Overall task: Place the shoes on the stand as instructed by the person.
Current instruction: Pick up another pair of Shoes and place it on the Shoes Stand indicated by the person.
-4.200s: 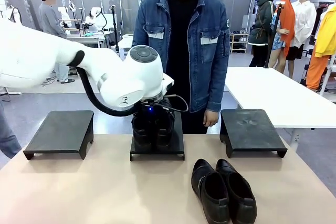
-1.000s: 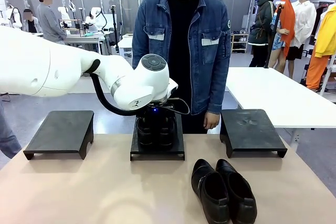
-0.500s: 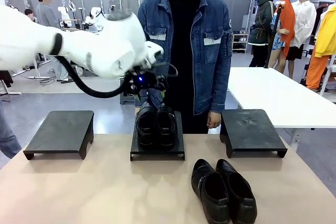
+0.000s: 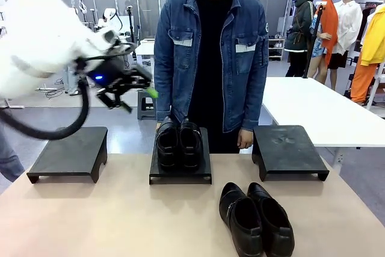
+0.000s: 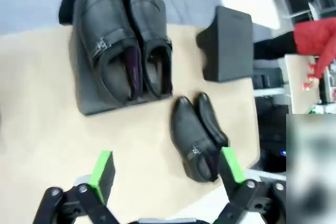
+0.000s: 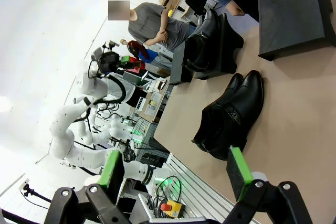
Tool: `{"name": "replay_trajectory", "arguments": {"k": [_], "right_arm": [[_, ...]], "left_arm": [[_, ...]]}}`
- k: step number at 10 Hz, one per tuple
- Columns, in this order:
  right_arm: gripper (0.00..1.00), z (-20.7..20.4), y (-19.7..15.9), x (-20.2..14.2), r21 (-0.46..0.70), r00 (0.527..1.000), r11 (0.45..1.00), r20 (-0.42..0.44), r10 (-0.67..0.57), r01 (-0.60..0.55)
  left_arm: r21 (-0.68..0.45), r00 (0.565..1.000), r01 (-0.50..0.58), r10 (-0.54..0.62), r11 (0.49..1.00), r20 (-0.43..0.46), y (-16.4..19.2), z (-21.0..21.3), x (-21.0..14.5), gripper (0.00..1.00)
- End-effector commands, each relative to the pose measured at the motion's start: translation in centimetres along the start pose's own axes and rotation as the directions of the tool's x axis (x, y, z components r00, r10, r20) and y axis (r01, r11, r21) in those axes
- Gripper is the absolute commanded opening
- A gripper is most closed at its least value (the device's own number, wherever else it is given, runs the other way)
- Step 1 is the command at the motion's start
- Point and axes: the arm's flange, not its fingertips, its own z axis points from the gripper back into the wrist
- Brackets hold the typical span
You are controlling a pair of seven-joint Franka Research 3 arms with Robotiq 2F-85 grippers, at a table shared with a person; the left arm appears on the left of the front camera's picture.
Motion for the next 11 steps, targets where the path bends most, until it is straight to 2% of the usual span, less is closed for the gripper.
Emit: {"name": "replay_trajectory", "arguments": {"k": [1,4,6,9,11], "right_arm": [[1.0,0.2,0.1,-0.1,0.005,1.0,1.0,0.006,0.006,-0.006],[1.0,0.2,0.1,-0.1,0.005,1.0,1.0,0.006,0.006,-0.006],[1.0,0.2,0.1,-0.1,0.005,1.0,1.0,0.006,0.006,-0.006],[1.0,0.2,0.1,-0.1,0.005,1.0,1.0,0.006,0.006,-0.006],[1.0,0.2,0.1,-0.1,0.005,1.0,1.0,0.006,0.006,-0.006]], "left_arm": [[-0.162,0.998,-0.042,0.034,0.986,-0.052,6.4,5.1,-4.2,1.0],[-0.422,0.991,-0.058,0.002,0.905,-0.131,13.5,8.9,-8.7,1.0],[-0.551,0.996,-0.068,0.024,0.831,-0.088,17.9,10.1,-11.9,1.0],[-0.634,0.992,-0.128,0.106,0.762,-0.073,24.7,9.6,-18.1,1.0],[-0.648,0.98,-0.185,0.187,0.739,-0.066,28.2,8.9,-21.3,1.0]]}}
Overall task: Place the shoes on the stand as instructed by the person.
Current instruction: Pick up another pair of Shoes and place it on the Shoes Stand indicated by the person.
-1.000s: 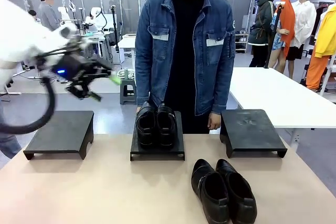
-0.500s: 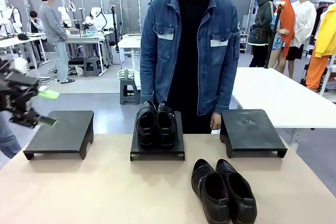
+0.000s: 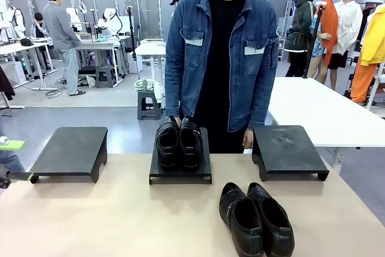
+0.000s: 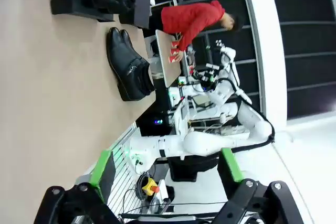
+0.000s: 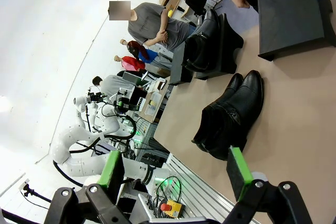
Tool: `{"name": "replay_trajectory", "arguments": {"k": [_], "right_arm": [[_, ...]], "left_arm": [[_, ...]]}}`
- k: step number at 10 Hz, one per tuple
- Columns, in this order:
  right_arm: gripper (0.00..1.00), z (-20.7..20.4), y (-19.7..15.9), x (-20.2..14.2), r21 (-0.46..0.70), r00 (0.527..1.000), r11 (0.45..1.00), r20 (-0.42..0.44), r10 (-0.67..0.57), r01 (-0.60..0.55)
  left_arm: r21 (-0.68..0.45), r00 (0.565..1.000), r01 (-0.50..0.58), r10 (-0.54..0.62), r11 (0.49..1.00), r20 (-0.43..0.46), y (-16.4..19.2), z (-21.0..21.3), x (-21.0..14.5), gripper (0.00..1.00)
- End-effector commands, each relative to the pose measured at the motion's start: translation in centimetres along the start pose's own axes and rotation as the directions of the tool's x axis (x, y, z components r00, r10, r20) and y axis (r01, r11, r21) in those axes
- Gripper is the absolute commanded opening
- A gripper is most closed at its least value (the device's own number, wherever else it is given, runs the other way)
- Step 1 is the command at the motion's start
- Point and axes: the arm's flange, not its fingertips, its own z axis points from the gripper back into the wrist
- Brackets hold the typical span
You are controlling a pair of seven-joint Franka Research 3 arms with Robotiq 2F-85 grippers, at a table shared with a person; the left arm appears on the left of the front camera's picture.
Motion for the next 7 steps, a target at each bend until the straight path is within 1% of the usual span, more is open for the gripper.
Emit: {"name": "replay_trajectory", "arguments": {"k": [1,2,3,4,5,6,7], "right_arm": [[1.0,0.1,0.1,-0.1,0.006,1.0,1.0,0.005,0.006,-0.006],[1.0,0.1,0.1,-0.1,0.006,1.0,1.0,0.005,0.006,-0.006],[1.0,0.1,0.1,-0.1,0.006,1.0,1.0,0.005,0.006,-0.006],[1.0,0.1,0.1,-0.1,0.006,1.0,1.0,0.005,0.006,-0.006],[1.0,0.1,0.1,-0.1,0.006,1.0,1.0,0.005,0.006,-0.006],[1.0,0.1,0.1,-0.1,0.006,1.0,1.0,0.005,0.006,-0.006],[1.0,0.1,0.1,-0.1,0.006,1.0,1.0,0.005,0.006,-0.006]], "left_arm": [[-0.048,0.999,-0.016,0.017,0.999,0.034,2.4,0.4,-3.3,1.0],[-0.042,0.999,-0.039,0.041,0.998,0.036,3.3,0.5,-4.0,1.0],[-0.033,0.999,-0.05,0.05,0.998,0.019,3.9,0.4,-4.1,1.0],[-0.022,0.998,-0.054,0.054,0.998,0.033,3.9,0.1,-3.5,1.0],[0.0,0.999,-0.035,0.035,0.999,0.037,3.6,-0.2,-2.9,1.0],[-0.026,0.996,-0.076,0.077,0.997,0.04,4.4,2.0,-1.0,1.0],[-0.026,0.996,-0.076,0.077,0.997,0.04,4.4,2.0,-1.0,1.0]]}}
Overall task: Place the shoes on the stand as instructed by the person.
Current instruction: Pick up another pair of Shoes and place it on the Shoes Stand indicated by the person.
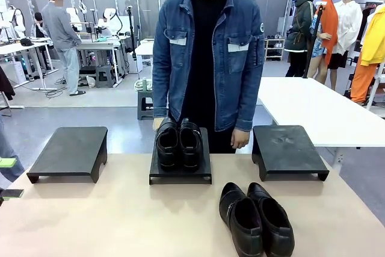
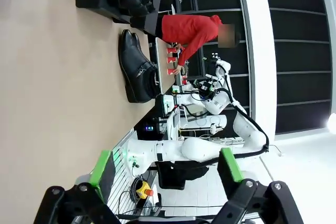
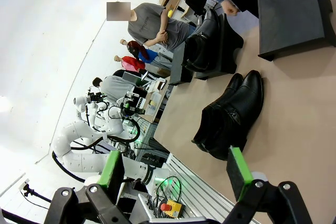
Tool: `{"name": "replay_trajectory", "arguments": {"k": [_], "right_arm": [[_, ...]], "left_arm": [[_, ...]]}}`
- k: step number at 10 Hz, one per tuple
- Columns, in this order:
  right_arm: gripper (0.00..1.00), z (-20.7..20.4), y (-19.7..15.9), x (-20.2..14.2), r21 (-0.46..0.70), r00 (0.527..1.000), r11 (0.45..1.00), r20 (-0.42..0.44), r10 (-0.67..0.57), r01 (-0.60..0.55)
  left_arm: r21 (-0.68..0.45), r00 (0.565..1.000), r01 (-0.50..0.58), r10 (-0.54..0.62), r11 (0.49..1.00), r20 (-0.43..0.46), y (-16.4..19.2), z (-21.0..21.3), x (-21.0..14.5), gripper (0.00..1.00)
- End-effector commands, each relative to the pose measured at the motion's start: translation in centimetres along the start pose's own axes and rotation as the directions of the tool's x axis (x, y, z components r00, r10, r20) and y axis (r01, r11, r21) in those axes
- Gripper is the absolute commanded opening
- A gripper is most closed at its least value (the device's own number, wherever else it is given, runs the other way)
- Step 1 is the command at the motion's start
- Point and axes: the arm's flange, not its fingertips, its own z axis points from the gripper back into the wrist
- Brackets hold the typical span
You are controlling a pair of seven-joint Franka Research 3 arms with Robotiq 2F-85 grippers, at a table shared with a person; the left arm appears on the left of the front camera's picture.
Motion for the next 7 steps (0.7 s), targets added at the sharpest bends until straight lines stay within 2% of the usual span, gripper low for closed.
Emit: {"name": "replay_trajectory", "arguments": {"k": [1,7], "right_arm": [[1.0,0.14,0.12,-0.13,0.006,1.0,1.0,0.005,0.006,-0.006],[1.0,0.14,0.12,-0.13,0.006,1.0,1.0,0.005,0.006,-0.006]], "left_arm": [[-0.006,1.0,0.0,0.0,1.0,0.009,-0.04,0.32,-0.07,1.0],[-0.006,1.0,0.0,0.0,1.0,0.009,-0.04,0.32,-0.07,1.0]]}}
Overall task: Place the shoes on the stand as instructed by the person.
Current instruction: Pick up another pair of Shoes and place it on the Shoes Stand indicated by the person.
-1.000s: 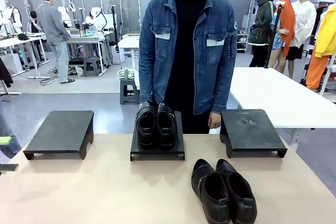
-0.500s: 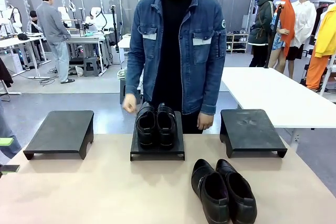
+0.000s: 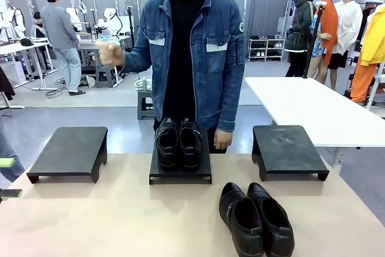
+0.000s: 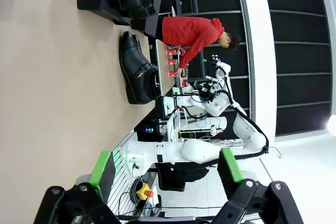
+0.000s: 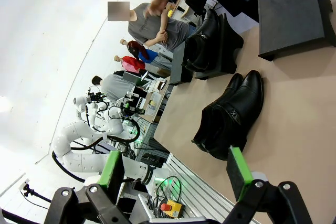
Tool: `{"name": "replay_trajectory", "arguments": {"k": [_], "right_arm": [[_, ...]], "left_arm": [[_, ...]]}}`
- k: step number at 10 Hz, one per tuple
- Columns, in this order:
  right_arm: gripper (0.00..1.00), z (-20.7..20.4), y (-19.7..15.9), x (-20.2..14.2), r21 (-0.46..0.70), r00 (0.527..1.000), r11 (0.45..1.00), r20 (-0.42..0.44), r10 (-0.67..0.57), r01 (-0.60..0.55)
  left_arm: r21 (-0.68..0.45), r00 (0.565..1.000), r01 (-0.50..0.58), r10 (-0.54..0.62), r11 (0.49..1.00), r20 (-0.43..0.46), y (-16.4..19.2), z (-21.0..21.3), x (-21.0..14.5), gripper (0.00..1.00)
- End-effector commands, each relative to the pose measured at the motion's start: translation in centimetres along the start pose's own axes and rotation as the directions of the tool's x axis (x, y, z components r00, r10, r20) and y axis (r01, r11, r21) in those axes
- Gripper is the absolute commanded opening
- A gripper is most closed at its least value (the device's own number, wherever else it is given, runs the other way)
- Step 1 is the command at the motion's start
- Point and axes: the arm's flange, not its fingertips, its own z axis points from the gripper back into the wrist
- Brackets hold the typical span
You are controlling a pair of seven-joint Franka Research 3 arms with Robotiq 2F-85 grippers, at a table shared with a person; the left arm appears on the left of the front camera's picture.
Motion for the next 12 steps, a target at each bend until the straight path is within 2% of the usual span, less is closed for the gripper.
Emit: {"name": "replay_trajectory", "arguments": {"k": [1,12], "right_arm": [[1.0,0.14,0.13,-0.13,0.006,1.0,1.0,0.005,0.006,-0.006],[1.0,0.14,0.13,-0.13,0.006,1.0,1.0,0.005,0.006,-0.006]], "left_arm": [[-0.008,1.0,0.001,-0.001,1.0,0.0,-0.07,0.04,-0.04,1.0],[-0.008,1.0,0.001,-0.001,1.0,0.0,-0.07,0.04,-0.04,1.0]]}}
